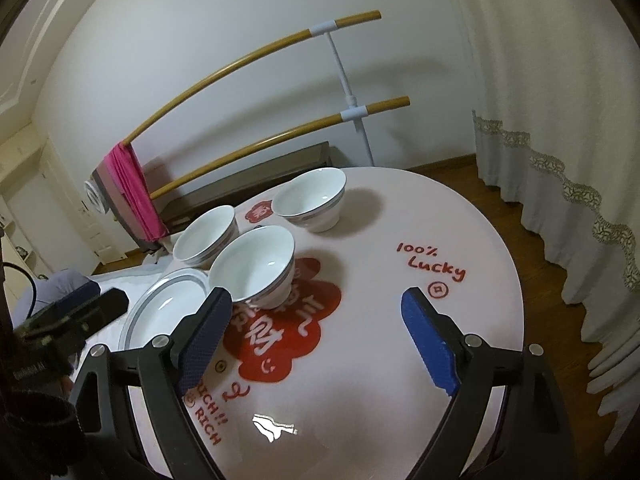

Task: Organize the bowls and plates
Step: 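Move both tools to the rim of a white bowl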

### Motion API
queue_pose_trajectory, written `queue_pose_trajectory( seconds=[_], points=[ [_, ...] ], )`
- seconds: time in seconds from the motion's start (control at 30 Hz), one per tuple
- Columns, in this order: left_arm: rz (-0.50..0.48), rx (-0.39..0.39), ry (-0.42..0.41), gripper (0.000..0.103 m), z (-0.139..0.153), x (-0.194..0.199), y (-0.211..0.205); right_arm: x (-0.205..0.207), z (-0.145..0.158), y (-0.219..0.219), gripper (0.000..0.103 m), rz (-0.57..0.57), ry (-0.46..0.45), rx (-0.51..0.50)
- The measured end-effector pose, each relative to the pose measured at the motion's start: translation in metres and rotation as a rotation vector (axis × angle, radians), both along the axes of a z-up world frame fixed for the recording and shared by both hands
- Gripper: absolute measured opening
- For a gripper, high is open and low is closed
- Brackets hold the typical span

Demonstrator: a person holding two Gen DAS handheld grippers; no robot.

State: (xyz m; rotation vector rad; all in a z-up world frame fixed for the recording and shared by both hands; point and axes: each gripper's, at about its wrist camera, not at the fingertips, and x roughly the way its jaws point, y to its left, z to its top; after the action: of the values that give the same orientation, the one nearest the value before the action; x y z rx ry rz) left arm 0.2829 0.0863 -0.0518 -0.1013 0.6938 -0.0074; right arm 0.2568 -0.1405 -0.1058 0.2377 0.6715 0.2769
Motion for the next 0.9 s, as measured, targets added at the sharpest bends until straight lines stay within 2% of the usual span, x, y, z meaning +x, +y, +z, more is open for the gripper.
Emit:
queue_pose_trajectory(
  seconds=[0.23, 0.5, 0.6, 0.63, 0.73, 0.77, 0.8, 0.9],
  points=[
    [0.002, 0.04, 0.088, 0.1, -0.006, 0.05, 0.011, 0.039, -0.007, 0.011, 0.088, 0.021, 0.048, -0.009],
    [-0.011, 0.04, 0.186, 0.092, -0.016, 0.101, 0.024, 0.099, -0.034, 0.039, 0.086, 0.079, 0.16, -0.032],
    [-0.003, 0.046, 0.233, 0.085, -0.02, 0.118, 0.029, 0.114, -0.045, 0.05, 0.075, 0.096, 0.195, -0.063],
    [-0.008, 0.049, 0.24, 0.085, -0.021, 0.121, 0.03, 0.118, -0.048, 0.053, 0.068, 0.106, 0.204, -0.07],
    [-0.008, 0.055, 0.258, 0.074, -0.023, 0.133, 0.03, 0.129, -0.058, 0.06, 0.05, 0.133, 0.241, -0.084],
    [-0.012, 0.055, 0.267, 0.073, -0.024, 0.137, 0.03, 0.13, -0.06, 0.061, 0.044, 0.14, 0.247, -0.086],
    [-0.012, 0.056, 0.273, 0.072, -0.024, 0.141, 0.03, 0.132, -0.061, 0.062, 0.042, 0.144, 0.251, -0.088],
    [-0.02, 0.06, 0.291, 0.062, -0.028, 0.152, 0.028, 0.134, -0.063, 0.062, 0.035, 0.159, 0.252, -0.076]
  ],
)
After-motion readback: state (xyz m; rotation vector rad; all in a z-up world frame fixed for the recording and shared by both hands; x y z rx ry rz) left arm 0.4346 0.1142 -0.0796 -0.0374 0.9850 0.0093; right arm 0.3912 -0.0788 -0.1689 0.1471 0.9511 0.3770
